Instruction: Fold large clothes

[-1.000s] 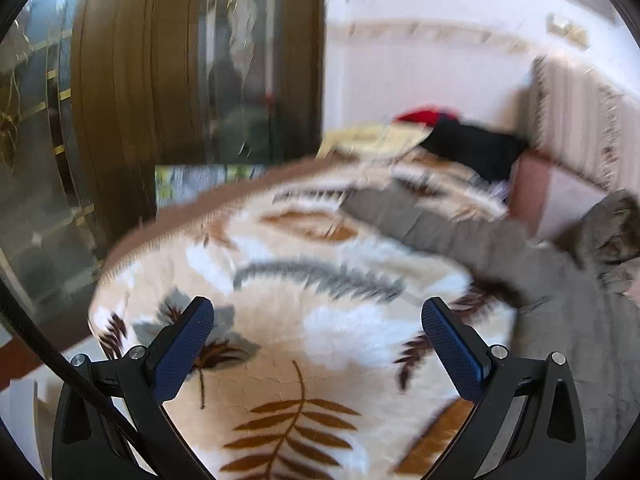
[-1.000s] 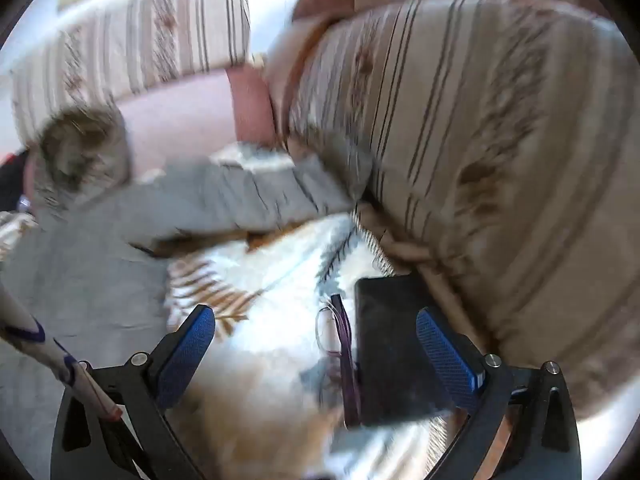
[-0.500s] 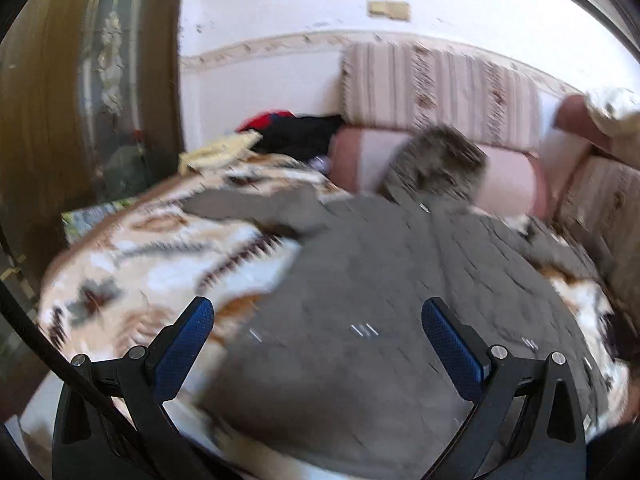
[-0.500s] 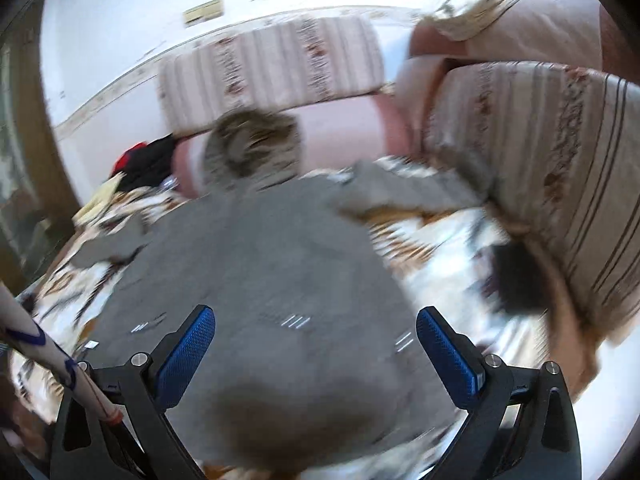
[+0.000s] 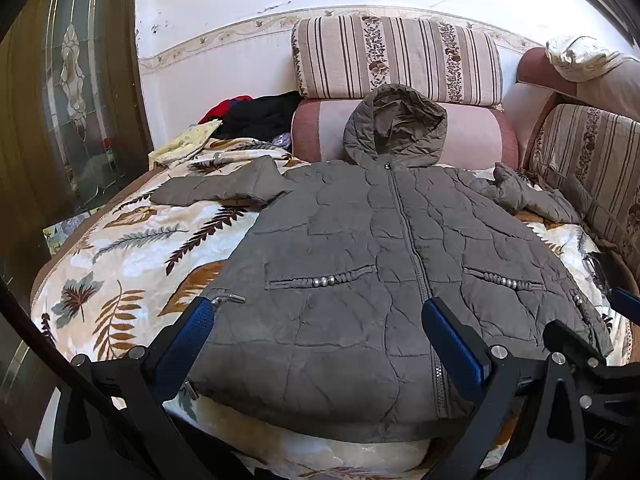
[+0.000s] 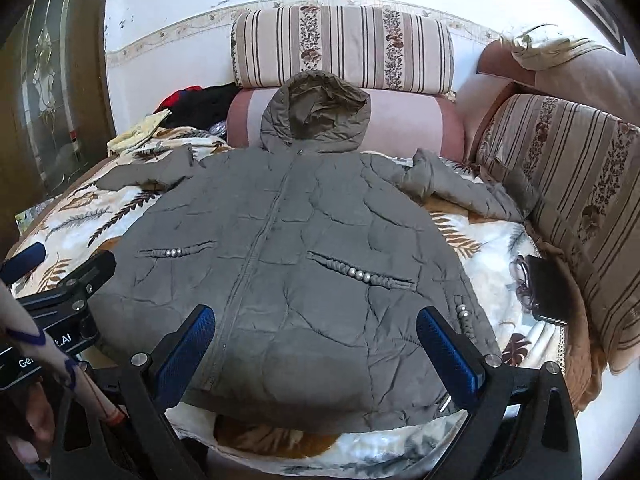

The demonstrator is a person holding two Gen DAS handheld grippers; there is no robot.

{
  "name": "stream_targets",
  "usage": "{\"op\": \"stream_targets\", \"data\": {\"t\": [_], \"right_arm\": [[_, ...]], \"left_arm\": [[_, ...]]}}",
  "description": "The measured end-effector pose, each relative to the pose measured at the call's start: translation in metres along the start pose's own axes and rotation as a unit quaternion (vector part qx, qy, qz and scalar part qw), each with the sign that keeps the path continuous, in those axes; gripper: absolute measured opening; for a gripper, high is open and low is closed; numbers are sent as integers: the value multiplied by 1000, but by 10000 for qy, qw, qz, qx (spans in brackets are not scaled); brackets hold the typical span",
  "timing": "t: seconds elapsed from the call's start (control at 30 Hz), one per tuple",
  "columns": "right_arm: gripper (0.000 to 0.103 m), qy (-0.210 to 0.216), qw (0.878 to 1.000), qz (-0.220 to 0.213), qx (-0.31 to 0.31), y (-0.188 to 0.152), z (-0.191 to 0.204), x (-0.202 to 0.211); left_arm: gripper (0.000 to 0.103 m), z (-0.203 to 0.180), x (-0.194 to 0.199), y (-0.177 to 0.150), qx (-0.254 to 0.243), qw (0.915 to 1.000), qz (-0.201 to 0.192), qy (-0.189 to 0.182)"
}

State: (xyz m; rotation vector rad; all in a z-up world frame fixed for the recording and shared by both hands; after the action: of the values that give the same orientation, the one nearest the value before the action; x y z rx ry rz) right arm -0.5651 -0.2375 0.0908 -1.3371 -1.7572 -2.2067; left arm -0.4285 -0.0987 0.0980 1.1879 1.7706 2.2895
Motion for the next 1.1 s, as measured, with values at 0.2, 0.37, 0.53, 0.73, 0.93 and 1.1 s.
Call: {"op": "stream_targets", "data": {"t": [0.2,0.37,0.53,0.73,0.93,1.1], "right_arm": [[102,-57,10000,35,24,-1,2,-5],[102,-53,10000,51,54,-1,3,-7],[102,-44,9999,39,96,-1,4,-7],[102,-48,9999,46,84,-3,5,-8],[102,15,10000,-23,81,-3,5,-4],[102,101,9999,-72,60,-6,0,2]], "left_arm": [[103,0,-3,-3,-7,10000,91,-23],[103,0,-3,-1,-2,10000,77,-11],[103,0,-3,-4,-22,10000,85,-2],[103,1,0,-5,-76,10000,49,40],[103,1,11,-5,-146,9998,-25,127],[103,0,21,-4,-198,9996,-76,187]]}}
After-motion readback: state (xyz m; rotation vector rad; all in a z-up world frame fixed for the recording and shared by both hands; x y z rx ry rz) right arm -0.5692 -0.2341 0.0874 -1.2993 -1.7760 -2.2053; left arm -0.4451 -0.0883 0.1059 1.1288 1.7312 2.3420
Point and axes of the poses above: each gripper's, at about its wrist camera, not at the fingertips, and x roughly against the way its jaws point, z to its left, y to its top, the point moved 5 cm from there along -x, roughly the way its jaws point, and after that the axes turned 1 degree about -z, right-handed, at the moved point
